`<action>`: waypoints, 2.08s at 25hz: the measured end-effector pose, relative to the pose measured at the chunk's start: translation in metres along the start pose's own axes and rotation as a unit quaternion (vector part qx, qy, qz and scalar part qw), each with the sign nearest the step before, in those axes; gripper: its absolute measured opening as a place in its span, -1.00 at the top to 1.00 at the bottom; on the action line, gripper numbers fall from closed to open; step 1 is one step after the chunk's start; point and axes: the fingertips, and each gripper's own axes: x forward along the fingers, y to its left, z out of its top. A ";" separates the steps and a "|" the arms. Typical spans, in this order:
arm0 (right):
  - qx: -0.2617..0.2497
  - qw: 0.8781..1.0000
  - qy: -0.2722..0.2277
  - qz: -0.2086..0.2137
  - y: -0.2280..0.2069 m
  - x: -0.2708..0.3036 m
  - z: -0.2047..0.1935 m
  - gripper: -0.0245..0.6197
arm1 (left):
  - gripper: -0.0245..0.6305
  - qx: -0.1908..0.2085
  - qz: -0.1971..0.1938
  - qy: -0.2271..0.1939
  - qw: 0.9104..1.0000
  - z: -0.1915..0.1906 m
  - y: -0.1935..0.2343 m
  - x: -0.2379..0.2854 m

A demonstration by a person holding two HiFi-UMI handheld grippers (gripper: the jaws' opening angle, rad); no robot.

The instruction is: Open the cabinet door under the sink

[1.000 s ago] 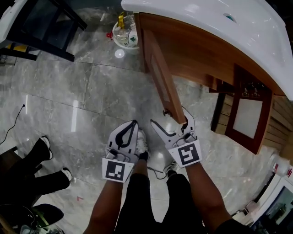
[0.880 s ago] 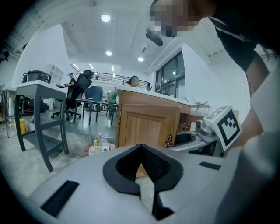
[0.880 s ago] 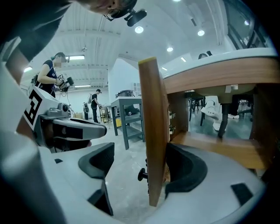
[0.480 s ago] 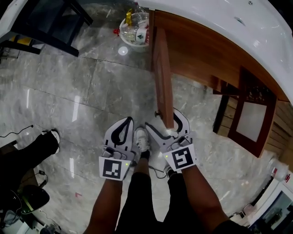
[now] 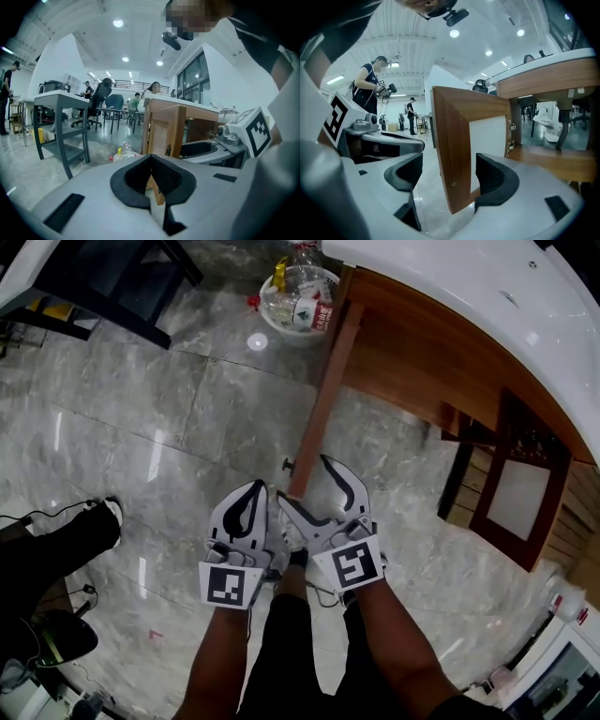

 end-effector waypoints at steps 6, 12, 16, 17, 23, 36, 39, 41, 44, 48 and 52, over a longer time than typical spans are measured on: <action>0.010 1.000 -0.008 -0.002 0.009 -0.005 0.017 -0.18 | 0.85 0.007 0.004 -0.002 1.000 0.007 0.003 -0.004; 0.022 1.000 -0.010 -0.006 0.015 -0.042 0.046 -0.18 | 0.85 0.006 0.058 -0.010 0.998 0.040 0.022 -0.025; 0.019 0.999 -0.021 -0.035 0.002 -0.083 0.073 -0.03 | 0.85 0.041 0.051 -0.020 0.998 0.071 0.003 -0.038; 0.017 0.999 -0.020 -0.045 -0.002 -0.096 0.079 0.06 | 0.85 0.047 0.047 -0.020 0.998 0.079 -0.006 -0.040; -0.024 0.995 -0.035 -0.090 -0.028 -0.184 0.123 0.81 | 0.85 0.064 0.014 -0.040 0.997 0.137 -0.085 -0.047; -0.060 0.976 -0.076 -0.196 -0.050 -0.385 0.224 0.85 | 0.85 0.111 -0.103 -0.055 0.987 0.247 -0.252 -0.100; -0.042 0.966 -0.104 -0.235 -0.059 -0.422 0.252 0.85 | 0.85 0.121 -0.118 -0.059 0.984 0.271 -0.279 -0.109; -0.045 0.960 -0.121 -0.248 -0.061 -0.441 0.273 0.85 | 0.85 0.126 -0.127 -0.069 0.981 0.290 -0.297 -0.114; -0.057 0.955 -0.138 -0.257 -0.060 -0.465 0.300 0.85 | 0.85 0.131 -0.137 -0.085 0.978 0.317 -0.321 -0.123; -0.063 0.949 -0.157 -0.265 -0.055 -0.491 0.322 0.85 | 0.85 0.151 -0.149 -0.102 0.972 0.335 -0.344 -0.138; -0.061 0.947 -0.176 -0.261 -0.050 -0.504 0.332 0.85 | 0.85 0.161 -0.152 -0.108 0.969 0.345 -0.359 -0.145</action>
